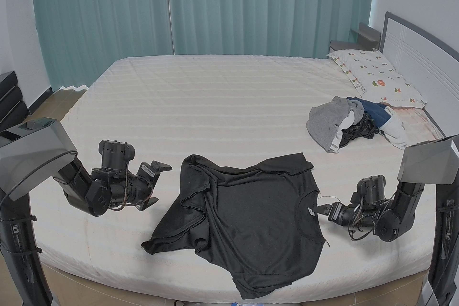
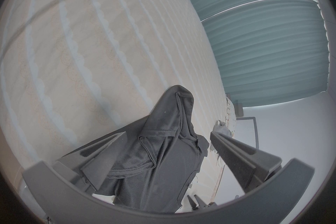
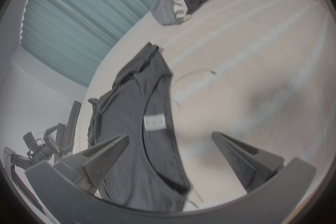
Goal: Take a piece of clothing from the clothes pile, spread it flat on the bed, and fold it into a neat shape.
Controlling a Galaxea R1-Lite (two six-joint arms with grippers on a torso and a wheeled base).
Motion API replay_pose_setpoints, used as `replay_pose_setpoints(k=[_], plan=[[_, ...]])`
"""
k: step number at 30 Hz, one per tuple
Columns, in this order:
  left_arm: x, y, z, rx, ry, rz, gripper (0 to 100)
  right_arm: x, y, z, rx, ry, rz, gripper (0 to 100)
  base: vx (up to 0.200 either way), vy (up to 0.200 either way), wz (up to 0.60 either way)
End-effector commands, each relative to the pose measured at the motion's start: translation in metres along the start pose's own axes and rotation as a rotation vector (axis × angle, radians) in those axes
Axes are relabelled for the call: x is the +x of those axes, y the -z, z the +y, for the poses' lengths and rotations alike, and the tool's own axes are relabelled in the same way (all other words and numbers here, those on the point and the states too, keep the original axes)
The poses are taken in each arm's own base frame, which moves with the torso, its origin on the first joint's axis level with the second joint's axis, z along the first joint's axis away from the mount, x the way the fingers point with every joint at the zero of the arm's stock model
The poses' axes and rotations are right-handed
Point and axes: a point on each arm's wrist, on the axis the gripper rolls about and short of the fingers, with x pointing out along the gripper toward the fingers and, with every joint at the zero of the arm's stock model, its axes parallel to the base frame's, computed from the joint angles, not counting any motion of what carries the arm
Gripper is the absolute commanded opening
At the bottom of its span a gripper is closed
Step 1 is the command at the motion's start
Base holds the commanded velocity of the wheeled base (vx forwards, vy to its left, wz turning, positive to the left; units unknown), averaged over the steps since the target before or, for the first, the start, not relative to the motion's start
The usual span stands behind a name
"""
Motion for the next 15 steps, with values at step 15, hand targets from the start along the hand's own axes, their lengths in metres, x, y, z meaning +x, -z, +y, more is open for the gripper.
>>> replay_pose_setpoints(k=[15], plan=[[-0.009,0.012,0.02,0.016,0.044,-0.002,100,-0.021,0.045,0.009,-0.098,0.019,0.148,100,0.0,0.0,0.0]])
